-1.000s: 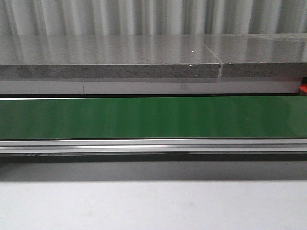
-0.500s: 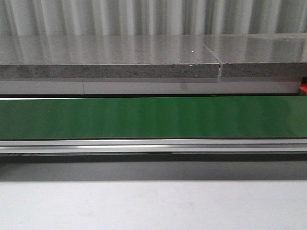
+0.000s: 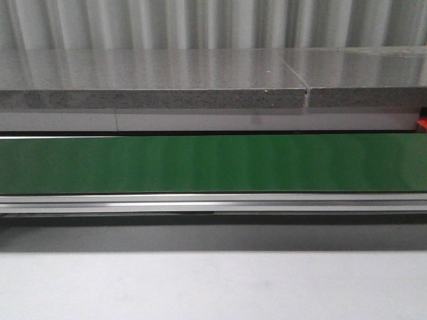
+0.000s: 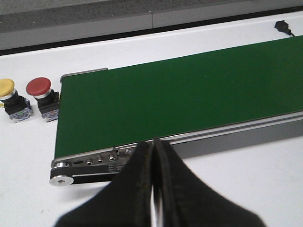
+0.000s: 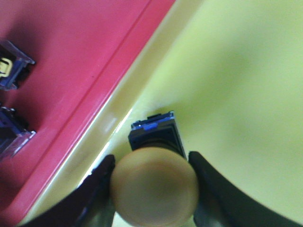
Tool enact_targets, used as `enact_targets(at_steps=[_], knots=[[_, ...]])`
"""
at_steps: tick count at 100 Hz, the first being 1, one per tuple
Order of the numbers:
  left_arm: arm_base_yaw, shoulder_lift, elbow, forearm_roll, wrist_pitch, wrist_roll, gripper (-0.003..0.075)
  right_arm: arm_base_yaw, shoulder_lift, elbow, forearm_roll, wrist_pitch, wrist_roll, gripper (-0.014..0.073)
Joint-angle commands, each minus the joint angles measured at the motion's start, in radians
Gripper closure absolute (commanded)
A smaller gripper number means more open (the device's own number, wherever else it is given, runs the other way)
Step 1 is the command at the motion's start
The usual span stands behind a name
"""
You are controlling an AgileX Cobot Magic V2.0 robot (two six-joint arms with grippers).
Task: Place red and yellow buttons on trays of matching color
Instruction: 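Carry the yellow button into the yellow tray and release it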
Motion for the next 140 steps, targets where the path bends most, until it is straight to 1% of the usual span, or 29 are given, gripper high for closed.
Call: enact_targets(at_steps=[1,3,8,10,12,15,18,20,25,28,50,77,82,88,94,106,108,111,120,122,140], knots=[[-0.007,0.006,-0.026,-0.010,-0.067,-0.010,0.0741,-0.006,-0.018,-0.023,0.007,-0.045,0.002,0.0444],[-0.007,0.006,-0.026,-0.010,-0.067,-0.010,0.0741,-0.006,-0.016,-0.023,0.007,-0.045,0.002,0.0426],[-0.007,0.006,-0.026,-0.010,-0.067,-0.010,0.0741,-0.006,-0.015,-0.023,0.009,-0.045,0.002,0.0340],[-0.007,0.006,-0.026,-0.010,-0.067,-0.010,0.0741,-0.006,-0.015,-0.023,0.009,-0.046,0.002,0.0292],[-0.007,0.006,-0.026,-0.010,-0.067,-0.010,0.0741,-0.006,-0.015,-0.023,0.009,-0.047,0.002,0.0225],[-0.007,0.006,-0.026,-0.010,-0.067,-0.010,0.0741,-0.006,-0.015,-0.025,0.009,-0.050,0.002,0.0174],[-0.007,0.006,-0.026,-0.010,-0.067,-0.010,0.0741,-0.006,-0.015,-0.027,0.009,-0.051,0.002,0.0100],[-0.007,0.006,-0.026,-0.010,-0.067,-0.010,0.0741,-0.006,-0.015,-0.027,0.009,-0.052,0.002,0.0065],[-0.007,0.006,-0.026,-0.010,-0.067,-0.010,0.0741,-0.006,-0.015,-0.027,0.009,-0.054,0.002,0.0015],[-0.007,0.006,-0.026,-0.010,-0.067,-0.010,0.0741,-0.006,-0.015,-0.027,0.009,-0.054,0.002,0.0007],[-0.007,0.006,-0.026,-0.010,-0.067,-0.010,0.0741,-0.006,-0.034,-0.027,-0.020,-0.038,0.002,0.0021],[-0.007,0.006,-0.026,-0.010,-0.067,-0.010,0.0741,-0.001,-0.169,-0.027,-0.025,-0.039,0.000,0.0023],[-0.007,0.006,-0.026,-0.010,-0.067,-0.010,0.0741,0.007,-0.201,-0.027,-0.026,-0.037,0.000,0.0038],[-0.007,0.006,-0.026,-0.010,-0.067,-0.010,0.0741,0.024,-0.242,-0.027,-0.027,-0.036,-0.008,0.0085],[-0.007,0.006,-0.026,-0.010,-0.067,-0.010,0.0741,0.048,-0.275,-0.027,-0.027,-0.036,-0.027,0.0179],[-0.007,0.006,-0.026,-0.010,-0.067,-0.010,0.0741,0.116,-0.339,-0.027,-0.027,-0.028,-0.046,0.0437],[-0.007,0.006,-0.026,-0.010,-0.067,-0.010,0.0741,0.129,-0.349,-0.027,-0.027,-0.024,-0.047,0.0464],[-0.007,0.006,-0.026,-0.010,-0.067,-0.010,0.0741,0.146,-0.363,-0.026,-0.029,-0.018,-0.048,0.0528],[-0.007,0.006,-0.026,-0.010,-0.067,-0.010,0.0741,0.205,-0.409,-0.022,-0.039,-0.009,-0.060,0.0652],[-0.007,0.006,-0.026,-0.010,-0.067,-0.010,0.0741,0.220,-0.419,-0.022,-0.041,-0.007,-0.063,0.0666],[-0.007,0.006,-0.026,-0.010,-0.067,-0.010,0.0741,0.366,-0.503,-0.022,-0.054,0.014,-0.089,0.0662]])
